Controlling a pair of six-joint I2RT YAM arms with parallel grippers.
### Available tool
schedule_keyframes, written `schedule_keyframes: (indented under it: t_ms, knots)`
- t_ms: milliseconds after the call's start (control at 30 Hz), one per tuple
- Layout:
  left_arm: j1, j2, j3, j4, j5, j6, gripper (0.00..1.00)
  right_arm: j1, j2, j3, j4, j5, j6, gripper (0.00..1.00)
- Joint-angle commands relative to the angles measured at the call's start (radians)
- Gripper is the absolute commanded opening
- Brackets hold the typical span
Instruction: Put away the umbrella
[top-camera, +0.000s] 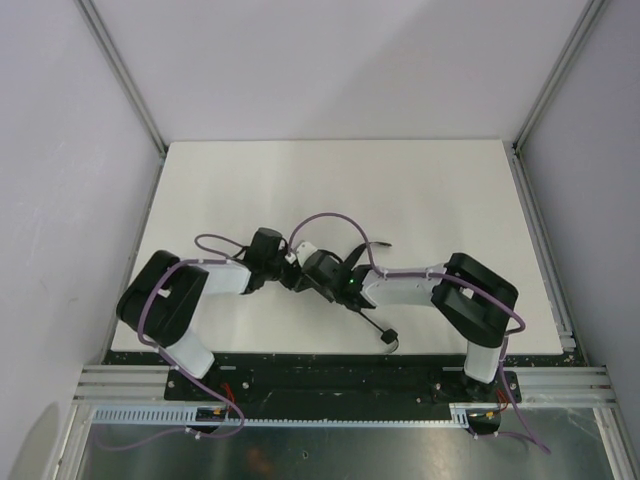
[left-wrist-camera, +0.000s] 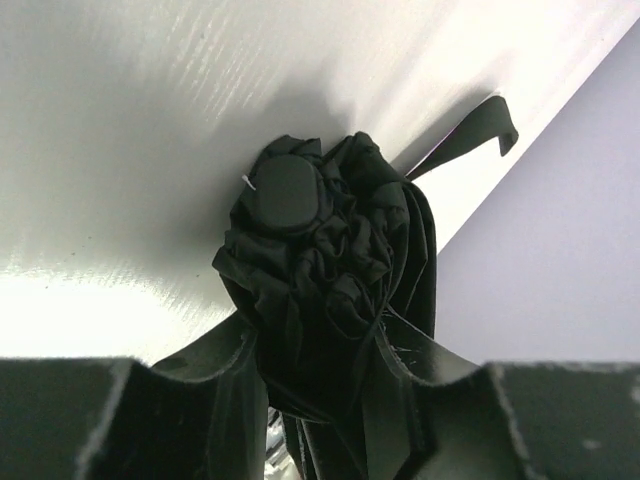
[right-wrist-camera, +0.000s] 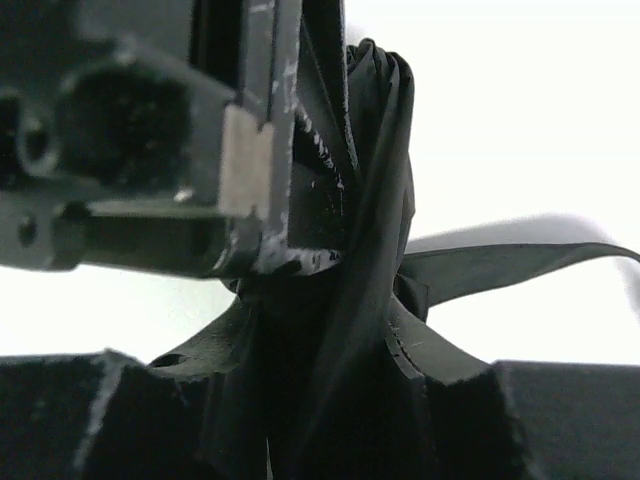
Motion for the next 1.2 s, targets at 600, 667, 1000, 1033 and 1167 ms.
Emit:
schedule_keyframes:
  t_ms: [600,667,1000,1033,1167]
  knots:
    - [0.05,-0.072,0.049,-0.182,-0.075,0.133,0.99,-0.436,0.226,-0.071,0.132,-1.225,0.333,0.0]
    - [0.043,-0.061,0.048,-0.156,-0.078,0.122,1.0,-0.454,0.248,-0.071,0.155,-1.281,0.365,0.0]
    - [-0.013,0.044,0.024,-0.145,-0.177,0.121,0.89,-0.501,0.306,-0.071,0.259,-1.427,0.457,0.0]
    - [-0.015,0.057,0.021,-0.144,-0.186,0.128,0.83,-0.502,0.308,-0.071,0.266,-1.433,0.464,0.0]
    - [-0.019,0.071,0.0,-0.124,-0.214,0.155,0.53,-0.505,0.304,-0.071,0.299,-1.457,0.488,0.0]
